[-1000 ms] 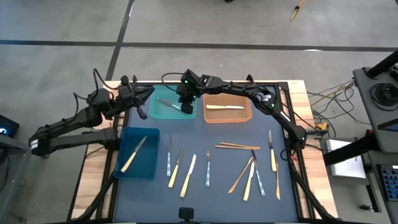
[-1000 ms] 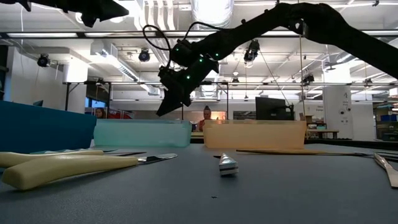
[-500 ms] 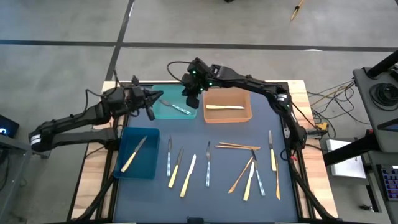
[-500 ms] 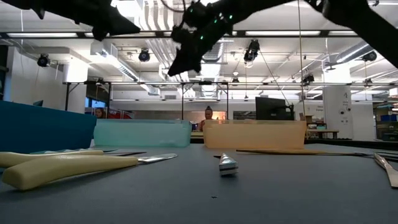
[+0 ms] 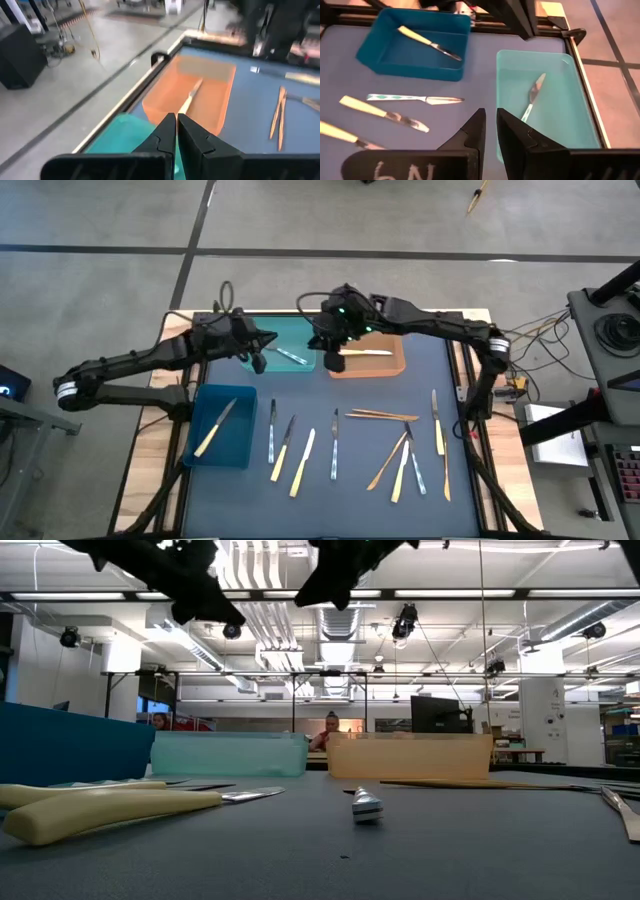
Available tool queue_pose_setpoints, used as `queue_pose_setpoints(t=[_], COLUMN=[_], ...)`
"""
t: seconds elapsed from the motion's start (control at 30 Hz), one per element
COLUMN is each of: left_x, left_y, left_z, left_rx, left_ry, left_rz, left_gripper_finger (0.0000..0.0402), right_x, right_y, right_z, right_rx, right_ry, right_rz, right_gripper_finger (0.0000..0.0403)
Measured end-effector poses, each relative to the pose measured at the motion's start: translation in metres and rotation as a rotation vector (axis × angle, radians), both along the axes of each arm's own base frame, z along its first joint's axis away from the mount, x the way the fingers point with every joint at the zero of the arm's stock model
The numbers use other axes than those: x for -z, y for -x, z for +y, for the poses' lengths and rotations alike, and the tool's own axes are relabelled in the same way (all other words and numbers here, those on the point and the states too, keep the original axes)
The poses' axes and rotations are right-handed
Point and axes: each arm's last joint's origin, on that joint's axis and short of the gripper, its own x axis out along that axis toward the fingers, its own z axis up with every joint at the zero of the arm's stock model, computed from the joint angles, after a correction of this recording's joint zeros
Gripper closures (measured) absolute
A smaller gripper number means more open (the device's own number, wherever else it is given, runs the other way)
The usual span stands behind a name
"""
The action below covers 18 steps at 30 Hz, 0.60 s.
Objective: Sort silverware by color (type)
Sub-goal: Put the white knife into the light blue bin
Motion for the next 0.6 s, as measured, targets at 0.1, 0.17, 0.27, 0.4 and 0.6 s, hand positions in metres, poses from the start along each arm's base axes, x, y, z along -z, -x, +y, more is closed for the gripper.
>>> queue_pose_setpoints(t=[0.1, 0.17, 0.27, 0.4, 0.6], left_x=[0.008, 0.012, 0.02, 0.029, 0.042], left_y=[-0.01, -0.016, -0.026, -0.038, -0.047], left_z=[0.004, 0.007, 0.011, 0.02, 0.042], left_rx=[0.022, 0.035, 0.059, 0.096, 0.115], left_ry=[0.004, 0.02, 0.043, 0.042, 0.048], left_rz=[0.133, 0.223, 0.359, 0.504, 0.65], left_gripper_finger=[0.0401, 0.0401, 0.0401, 0.0401, 0.0401], right_x=[0.0, -0.001, 0.0, 0.004, 0.008], right_y=[0.013, 0.023, 0.035, 0.045, 0.052], right_z=[0.009, 0.013, 0.017, 0.02, 0.022], right_rx=[-0.008, -0.009, -0.007, -0.004, 0.005], right_ry=[-0.001, -0.001, -0.002, -0.001, -0.013], right_rz=[-0.02, -0.031, -0.051, -0.067, -0.081], right_gripper_finger=[0.0365, 0.0365, 0.0365, 0.0365, 0.0365])
